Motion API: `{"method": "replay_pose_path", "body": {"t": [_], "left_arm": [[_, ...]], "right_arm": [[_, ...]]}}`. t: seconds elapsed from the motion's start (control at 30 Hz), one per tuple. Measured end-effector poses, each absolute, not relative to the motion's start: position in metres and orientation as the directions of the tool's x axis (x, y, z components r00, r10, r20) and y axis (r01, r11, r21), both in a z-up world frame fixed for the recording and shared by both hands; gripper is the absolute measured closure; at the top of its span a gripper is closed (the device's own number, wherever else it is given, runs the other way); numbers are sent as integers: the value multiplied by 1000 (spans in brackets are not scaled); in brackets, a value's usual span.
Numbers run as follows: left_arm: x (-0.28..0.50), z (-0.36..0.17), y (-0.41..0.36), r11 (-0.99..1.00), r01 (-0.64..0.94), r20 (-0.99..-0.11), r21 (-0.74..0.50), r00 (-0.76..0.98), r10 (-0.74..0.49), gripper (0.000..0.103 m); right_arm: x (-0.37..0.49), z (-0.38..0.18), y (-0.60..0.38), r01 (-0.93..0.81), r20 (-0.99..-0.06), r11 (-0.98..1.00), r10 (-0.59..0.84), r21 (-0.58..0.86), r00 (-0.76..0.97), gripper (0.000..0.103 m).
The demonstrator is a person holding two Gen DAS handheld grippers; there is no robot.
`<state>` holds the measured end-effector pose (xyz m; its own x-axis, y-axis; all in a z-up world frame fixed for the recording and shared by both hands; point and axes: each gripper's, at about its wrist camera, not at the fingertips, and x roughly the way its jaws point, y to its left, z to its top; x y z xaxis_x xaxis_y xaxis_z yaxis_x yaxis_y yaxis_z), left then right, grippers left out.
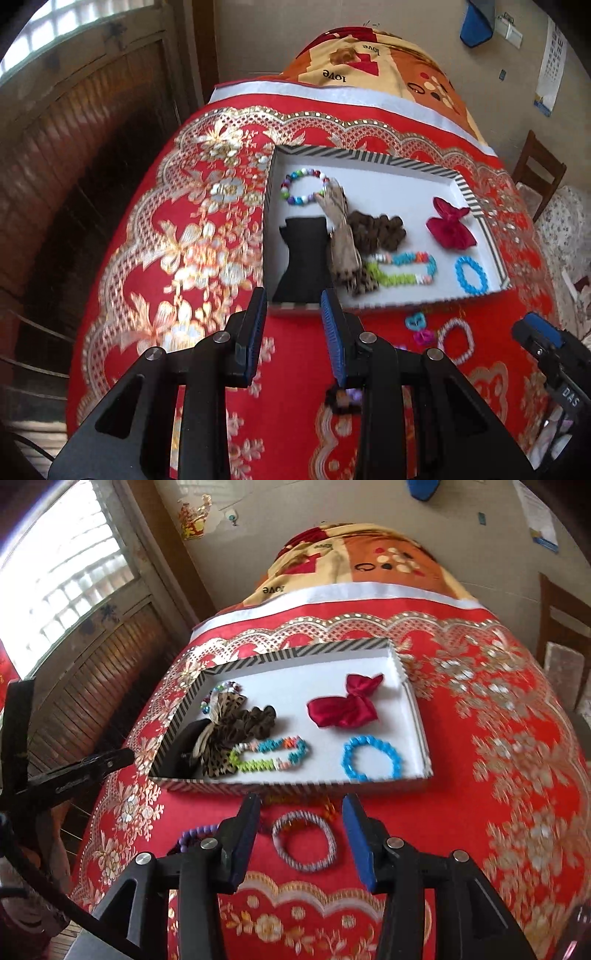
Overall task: Organize jewelry
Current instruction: 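Withdraw both open tools toward the purple bracelet and black scrunchie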
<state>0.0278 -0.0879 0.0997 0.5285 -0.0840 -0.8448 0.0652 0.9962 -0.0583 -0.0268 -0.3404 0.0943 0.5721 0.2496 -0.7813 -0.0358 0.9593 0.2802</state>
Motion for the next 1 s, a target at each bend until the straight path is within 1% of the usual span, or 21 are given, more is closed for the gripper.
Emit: {"method": "replay_pose_path", "body": {"t": [0.07, 0.13, 0.17, 0.3, 0.7, 0.97, 1.0], "left_arm": [[17, 97, -84, 995, 73, -848, -69, 521, -97, 73], [7, 94, -81, 994, 80, -854, -68, 510, -100, 73], [2, 92, -79, 994, 81, -858, -76, 503, -107, 73], [-12, 87, -76, 992, 79, -862, -98, 490, -125, 73], [-29, 83, -79, 990, 120, -866, -74, 485, -124, 73], [-28, 81, -76, 991, 111, -869, -71, 480, -116, 73], [-28, 79, -74, 992, 104, -873, -77, 474, -117, 73]], "right_arm": [[-38, 93, -343, -8, -788, 961, 232, 277, 571, 57], [-49, 91, -345, 18, -795, 963, 212, 269, 568, 51], [-54, 91, -345, 25, -797, 964, 205, 266, 568, 51], [-72, 90, -345, 47, -799, 965, 186, 258, 572, 51], [-98, 90, -330, 32, -800, 972, 171, 231, 576, 51], [-96, 90, -327, 13, -795, 965, 207, 261, 570, 51], [-96, 89, -325, 5, -791, 963, 219, 270, 571, 56]]}}
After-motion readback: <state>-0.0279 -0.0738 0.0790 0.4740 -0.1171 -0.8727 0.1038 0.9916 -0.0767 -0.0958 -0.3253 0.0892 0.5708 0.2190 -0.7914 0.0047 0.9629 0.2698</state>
